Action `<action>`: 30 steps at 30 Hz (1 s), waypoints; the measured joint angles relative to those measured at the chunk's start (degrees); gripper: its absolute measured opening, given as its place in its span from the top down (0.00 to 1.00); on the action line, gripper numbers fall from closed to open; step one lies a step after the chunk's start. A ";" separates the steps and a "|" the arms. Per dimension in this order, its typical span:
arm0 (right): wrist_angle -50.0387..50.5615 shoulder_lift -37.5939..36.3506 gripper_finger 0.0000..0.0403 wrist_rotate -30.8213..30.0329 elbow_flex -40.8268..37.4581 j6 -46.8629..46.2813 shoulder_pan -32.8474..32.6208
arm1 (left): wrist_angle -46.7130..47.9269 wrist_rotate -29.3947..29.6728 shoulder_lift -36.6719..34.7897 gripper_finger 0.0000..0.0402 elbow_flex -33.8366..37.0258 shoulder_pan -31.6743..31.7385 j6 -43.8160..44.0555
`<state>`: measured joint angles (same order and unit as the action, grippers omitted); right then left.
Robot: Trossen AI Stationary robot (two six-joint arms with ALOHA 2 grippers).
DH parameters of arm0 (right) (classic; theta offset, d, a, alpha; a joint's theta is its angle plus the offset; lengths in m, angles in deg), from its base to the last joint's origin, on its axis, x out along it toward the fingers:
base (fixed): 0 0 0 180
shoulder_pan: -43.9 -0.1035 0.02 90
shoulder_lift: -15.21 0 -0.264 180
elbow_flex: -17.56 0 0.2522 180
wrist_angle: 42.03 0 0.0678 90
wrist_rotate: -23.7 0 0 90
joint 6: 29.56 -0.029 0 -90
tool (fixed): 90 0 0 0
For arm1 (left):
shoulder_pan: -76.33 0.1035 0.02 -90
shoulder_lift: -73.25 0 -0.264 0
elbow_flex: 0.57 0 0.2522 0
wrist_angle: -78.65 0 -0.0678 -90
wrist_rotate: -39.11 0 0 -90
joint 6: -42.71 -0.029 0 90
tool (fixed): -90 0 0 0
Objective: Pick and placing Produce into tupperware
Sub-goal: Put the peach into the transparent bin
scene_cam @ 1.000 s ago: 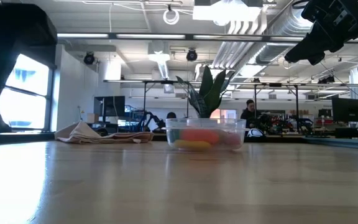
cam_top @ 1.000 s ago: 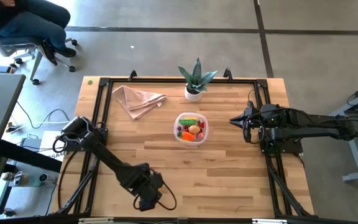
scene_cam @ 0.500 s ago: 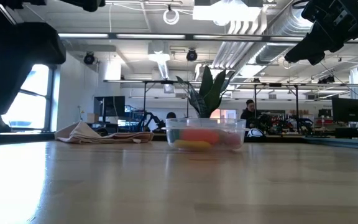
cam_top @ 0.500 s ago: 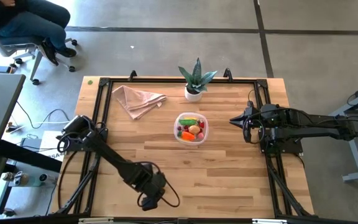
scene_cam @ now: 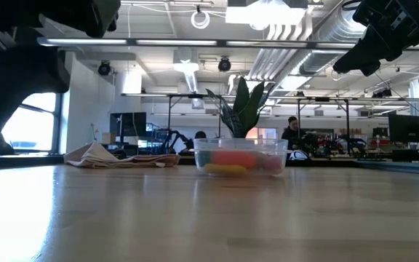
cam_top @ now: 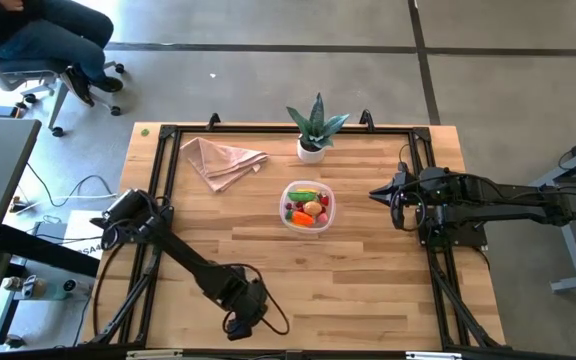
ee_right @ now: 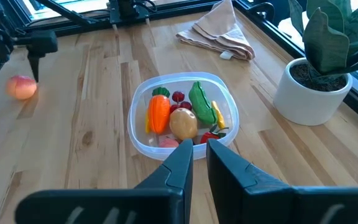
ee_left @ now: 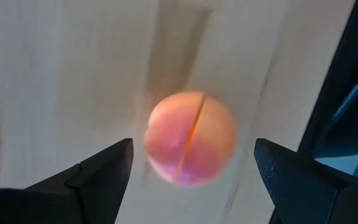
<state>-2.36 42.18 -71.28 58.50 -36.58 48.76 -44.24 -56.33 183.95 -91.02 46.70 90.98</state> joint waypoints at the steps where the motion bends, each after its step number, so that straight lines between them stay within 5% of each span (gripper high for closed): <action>1: -0.01 -0.01 0.91 -0.02 0.00 0.00 0.01 | -0.63 -0.18 0.46 0.19 -0.03 0.00 0.00; 30: -0.01 0.02 0.91 -0.02 0.00 0.01 -0.01 | 0.62 -1.86 3.36 0.19 -0.10 0.00 1.23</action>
<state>-2.37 42.19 -71.29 58.51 -36.58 48.75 -43.62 -58.19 187.31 -91.12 46.70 92.21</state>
